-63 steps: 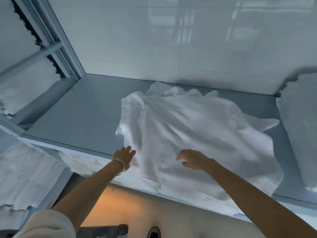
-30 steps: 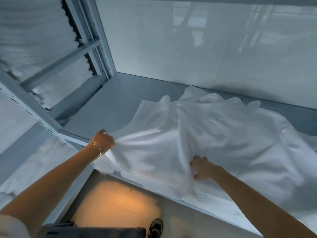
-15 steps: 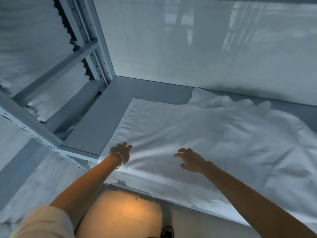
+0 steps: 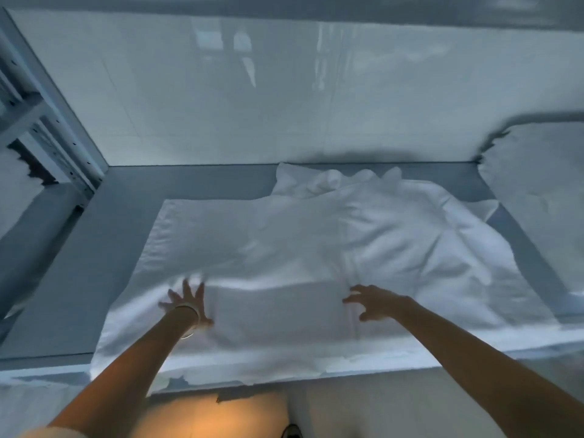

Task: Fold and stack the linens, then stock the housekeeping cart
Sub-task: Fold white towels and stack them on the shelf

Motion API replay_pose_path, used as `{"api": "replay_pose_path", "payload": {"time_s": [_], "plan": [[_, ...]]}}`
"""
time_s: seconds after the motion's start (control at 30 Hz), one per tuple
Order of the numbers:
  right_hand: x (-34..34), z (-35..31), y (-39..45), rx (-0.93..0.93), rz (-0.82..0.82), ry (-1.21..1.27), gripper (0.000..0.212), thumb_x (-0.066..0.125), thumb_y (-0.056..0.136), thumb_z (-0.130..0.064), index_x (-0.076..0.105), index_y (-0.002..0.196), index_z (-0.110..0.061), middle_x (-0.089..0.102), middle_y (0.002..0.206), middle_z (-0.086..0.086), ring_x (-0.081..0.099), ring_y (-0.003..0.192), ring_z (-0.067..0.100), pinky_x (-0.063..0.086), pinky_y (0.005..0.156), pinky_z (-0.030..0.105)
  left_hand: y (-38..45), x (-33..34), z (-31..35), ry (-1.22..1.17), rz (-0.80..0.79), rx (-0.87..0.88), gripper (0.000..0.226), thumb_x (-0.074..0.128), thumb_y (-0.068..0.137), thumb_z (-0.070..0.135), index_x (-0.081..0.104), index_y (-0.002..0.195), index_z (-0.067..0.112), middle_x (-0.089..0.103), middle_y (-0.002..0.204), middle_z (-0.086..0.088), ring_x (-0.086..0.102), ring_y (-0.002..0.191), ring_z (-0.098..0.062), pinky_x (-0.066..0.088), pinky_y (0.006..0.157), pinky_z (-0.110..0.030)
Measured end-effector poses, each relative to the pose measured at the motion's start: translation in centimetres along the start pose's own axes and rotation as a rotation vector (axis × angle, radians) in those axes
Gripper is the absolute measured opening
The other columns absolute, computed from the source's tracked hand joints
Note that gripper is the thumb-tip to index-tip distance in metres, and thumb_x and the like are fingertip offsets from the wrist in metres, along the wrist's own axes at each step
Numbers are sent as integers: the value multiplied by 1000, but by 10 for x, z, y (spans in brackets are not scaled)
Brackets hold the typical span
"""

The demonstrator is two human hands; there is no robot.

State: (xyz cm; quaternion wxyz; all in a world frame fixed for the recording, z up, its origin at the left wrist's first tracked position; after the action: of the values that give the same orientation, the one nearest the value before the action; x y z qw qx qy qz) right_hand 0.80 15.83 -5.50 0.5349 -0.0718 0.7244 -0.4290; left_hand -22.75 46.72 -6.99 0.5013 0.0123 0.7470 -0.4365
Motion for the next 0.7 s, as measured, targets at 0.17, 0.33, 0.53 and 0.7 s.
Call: {"api": "replay_pose_path", "payload": {"time_s": [0.17, 0.33, 0.53, 0.7], "plan": [[5, 46, -36, 37, 99, 36, 58, 51, 95, -17, 28, 147, -30, 14, 157, -1, 22, 140, 22, 28, 112, 36, -38, -40, 131, 207, 348, 359, 81, 42, 96, 40, -19, 147, 27, -19, 157, -3, 0, 145, -31, 14, 115, -53], [15, 96, -77, 66, 190, 29, 57, 51, 95, -17, 30, 146, -29, 16, 156, -4, 26, 138, 20, 29, 110, 35, -93, -43, 284, 299, 435, 654, 76, 41, 96, 37, -12, 149, 26, -12, 158, -2, 1, 145, -29, 10, 115, -52], [53, 185, -140, 140, 205, 52, 57, 54, 93, -18, 32, 145, -29, 17, 155, -6, 26, 137, 20, 31, 108, 35, -152, -33, 424, 422, 483, 812, 73, 41, 97, 36, -7, 150, 22, -8, 158, -4, 1, 145, -31, 8, 114, -54], [95, 264, -194, 183, 175, 94, 58, 54, 93, -16, 32, 145, -23, 19, 155, -4, 24, 139, 22, 29, 110, 37, -194, -3, 520, 495, 473, 866, 73, 41, 97, 37, -5, 151, 20, -4, 158, -6, 0, 145, -33, 7, 114, -55]]}}
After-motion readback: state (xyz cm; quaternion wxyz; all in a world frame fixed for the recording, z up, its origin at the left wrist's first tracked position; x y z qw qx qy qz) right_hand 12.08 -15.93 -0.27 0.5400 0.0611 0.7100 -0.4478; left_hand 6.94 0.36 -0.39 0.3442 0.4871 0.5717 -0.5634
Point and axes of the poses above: each hand's wrist, its own y-axis towards the middle knuckle, its own x-axis out of the palm, z = x × y, the point moved 10 cm from there along y, towards the middle knuckle
